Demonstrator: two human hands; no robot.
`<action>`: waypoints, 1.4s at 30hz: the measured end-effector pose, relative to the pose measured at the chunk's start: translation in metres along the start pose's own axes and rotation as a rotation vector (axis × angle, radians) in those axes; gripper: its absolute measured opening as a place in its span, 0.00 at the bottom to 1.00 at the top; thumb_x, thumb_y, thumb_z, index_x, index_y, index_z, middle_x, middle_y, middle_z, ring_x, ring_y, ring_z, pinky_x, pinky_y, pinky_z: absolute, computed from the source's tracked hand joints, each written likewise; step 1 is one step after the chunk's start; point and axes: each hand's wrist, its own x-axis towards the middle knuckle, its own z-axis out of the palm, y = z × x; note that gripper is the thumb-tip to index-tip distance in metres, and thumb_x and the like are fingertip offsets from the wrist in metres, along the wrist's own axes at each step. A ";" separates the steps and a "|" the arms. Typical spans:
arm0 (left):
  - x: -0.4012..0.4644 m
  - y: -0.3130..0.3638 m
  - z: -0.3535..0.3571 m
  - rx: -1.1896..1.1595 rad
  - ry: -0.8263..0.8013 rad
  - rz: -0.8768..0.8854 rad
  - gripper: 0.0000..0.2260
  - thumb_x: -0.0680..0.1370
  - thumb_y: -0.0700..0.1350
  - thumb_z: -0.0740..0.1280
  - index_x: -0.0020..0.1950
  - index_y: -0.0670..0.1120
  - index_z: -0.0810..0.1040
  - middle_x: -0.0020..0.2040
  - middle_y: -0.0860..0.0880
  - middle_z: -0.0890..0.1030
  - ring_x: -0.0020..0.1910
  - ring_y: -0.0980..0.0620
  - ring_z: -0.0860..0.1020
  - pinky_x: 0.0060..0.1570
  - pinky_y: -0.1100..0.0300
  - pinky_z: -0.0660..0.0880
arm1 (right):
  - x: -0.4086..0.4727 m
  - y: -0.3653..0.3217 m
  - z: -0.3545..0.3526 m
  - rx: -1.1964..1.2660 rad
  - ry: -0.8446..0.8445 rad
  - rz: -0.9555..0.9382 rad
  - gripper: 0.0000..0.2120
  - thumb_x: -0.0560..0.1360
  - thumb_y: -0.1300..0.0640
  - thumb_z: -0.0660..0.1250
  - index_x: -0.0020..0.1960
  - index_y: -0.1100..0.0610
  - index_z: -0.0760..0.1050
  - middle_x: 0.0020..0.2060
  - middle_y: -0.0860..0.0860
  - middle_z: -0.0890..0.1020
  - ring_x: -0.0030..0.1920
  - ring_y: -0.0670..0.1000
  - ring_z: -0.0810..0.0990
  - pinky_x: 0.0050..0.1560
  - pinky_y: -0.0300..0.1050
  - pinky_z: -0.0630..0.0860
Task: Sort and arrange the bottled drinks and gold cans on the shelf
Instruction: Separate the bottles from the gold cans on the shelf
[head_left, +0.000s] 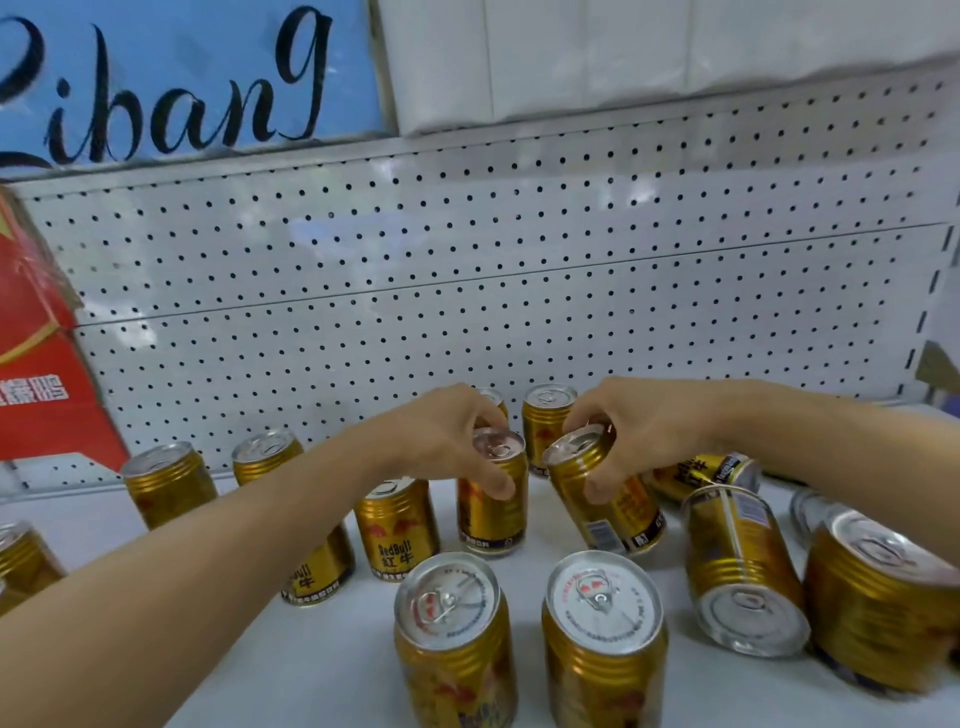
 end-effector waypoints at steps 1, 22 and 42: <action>-0.001 -0.001 0.002 0.000 0.024 0.021 0.27 0.67 0.51 0.79 0.64 0.50 0.76 0.57 0.53 0.78 0.54 0.53 0.77 0.56 0.54 0.76 | -0.002 0.001 0.000 -0.008 0.016 -0.008 0.20 0.65 0.54 0.78 0.55 0.51 0.78 0.46 0.47 0.83 0.44 0.44 0.83 0.42 0.38 0.80; -0.021 0.009 0.006 0.130 0.220 0.168 0.30 0.73 0.59 0.71 0.72 0.55 0.67 0.68 0.56 0.70 0.65 0.57 0.69 0.58 0.62 0.66 | -0.015 -0.004 0.001 -0.060 0.034 0.032 0.37 0.68 0.51 0.78 0.70 0.48 0.62 0.62 0.45 0.73 0.59 0.48 0.75 0.58 0.43 0.74; 0.034 0.114 0.043 0.403 -0.224 0.216 0.31 0.73 0.69 0.64 0.70 0.54 0.69 0.61 0.52 0.78 0.53 0.52 0.74 0.55 0.54 0.72 | -0.025 0.095 -0.031 -0.334 -0.013 0.260 0.31 0.73 0.35 0.65 0.62 0.60 0.76 0.54 0.57 0.83 0.52 0.56 0.83 0.58 0.54 0.77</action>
